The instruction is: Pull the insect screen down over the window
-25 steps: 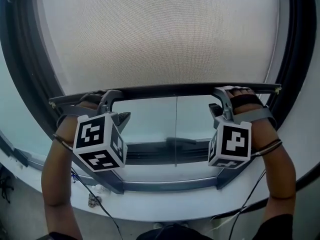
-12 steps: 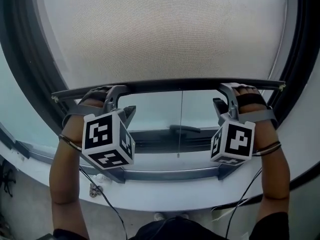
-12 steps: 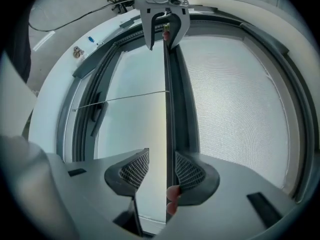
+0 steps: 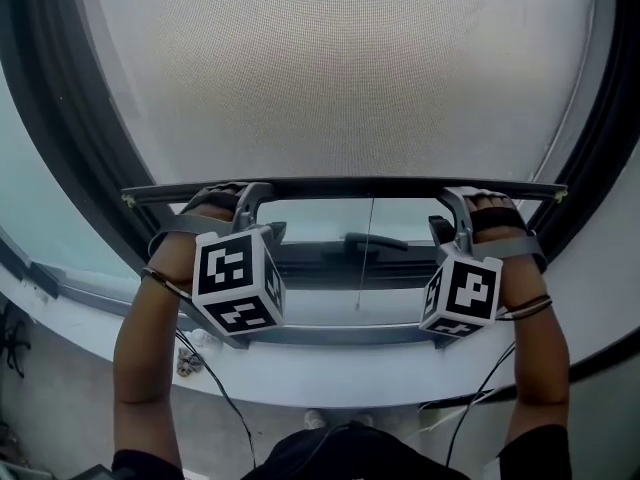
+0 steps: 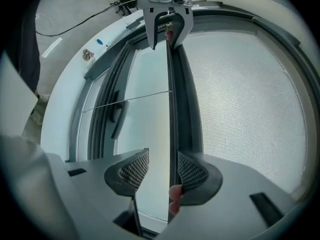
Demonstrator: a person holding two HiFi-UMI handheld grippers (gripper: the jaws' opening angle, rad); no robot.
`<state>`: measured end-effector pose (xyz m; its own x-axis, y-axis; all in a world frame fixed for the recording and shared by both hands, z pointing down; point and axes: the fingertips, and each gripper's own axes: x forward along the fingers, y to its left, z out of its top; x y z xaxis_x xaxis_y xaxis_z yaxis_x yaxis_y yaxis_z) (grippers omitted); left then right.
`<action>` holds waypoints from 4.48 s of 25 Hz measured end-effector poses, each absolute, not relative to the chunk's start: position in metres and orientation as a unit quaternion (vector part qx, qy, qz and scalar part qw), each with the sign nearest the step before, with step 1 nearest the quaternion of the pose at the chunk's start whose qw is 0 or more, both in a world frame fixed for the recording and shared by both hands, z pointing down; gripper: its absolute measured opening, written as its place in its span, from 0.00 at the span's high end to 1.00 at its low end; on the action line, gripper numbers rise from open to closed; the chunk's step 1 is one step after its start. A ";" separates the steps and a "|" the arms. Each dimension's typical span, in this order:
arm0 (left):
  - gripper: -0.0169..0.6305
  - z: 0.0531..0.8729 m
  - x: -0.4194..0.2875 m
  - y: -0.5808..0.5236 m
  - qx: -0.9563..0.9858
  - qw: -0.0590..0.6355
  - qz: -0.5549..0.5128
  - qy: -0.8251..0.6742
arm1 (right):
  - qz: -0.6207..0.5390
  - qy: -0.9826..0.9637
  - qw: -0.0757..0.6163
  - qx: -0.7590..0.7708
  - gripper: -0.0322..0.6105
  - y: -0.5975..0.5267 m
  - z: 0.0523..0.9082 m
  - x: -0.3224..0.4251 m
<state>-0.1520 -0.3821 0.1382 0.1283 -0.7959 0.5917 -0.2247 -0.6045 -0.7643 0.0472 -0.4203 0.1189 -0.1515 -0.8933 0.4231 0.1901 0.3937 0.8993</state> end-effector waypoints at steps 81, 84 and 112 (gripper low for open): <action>0.71 0.364 -0.125 -0.351 -0.697 0.192 -0.610 0.325 | -0.332 -0.646 0.637 0.257 0.63 -0.384 0.345 0.067; 0.71 0.364 -0.127 -0.355 -0.689 0.197 -0.606 0.345 | -0.334 -0.644 0.638 0.256 0.63 -0.387 0.344 0.066; 0.71 0.366 -0.128 -0.363 -0.654 0.236 -0.602 0.392 | -0.363 -0.633 0.625 0.278 0.63 -0.393 0.342 0.064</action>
<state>-0.1284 -0.3634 0.3660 -0.0334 -0.7975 0.6024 -0.2288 -0.5807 -0.7813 0.0643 -0.3928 0.3421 -0.0641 -0.8053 0.5894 0.1013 0.5823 0.8066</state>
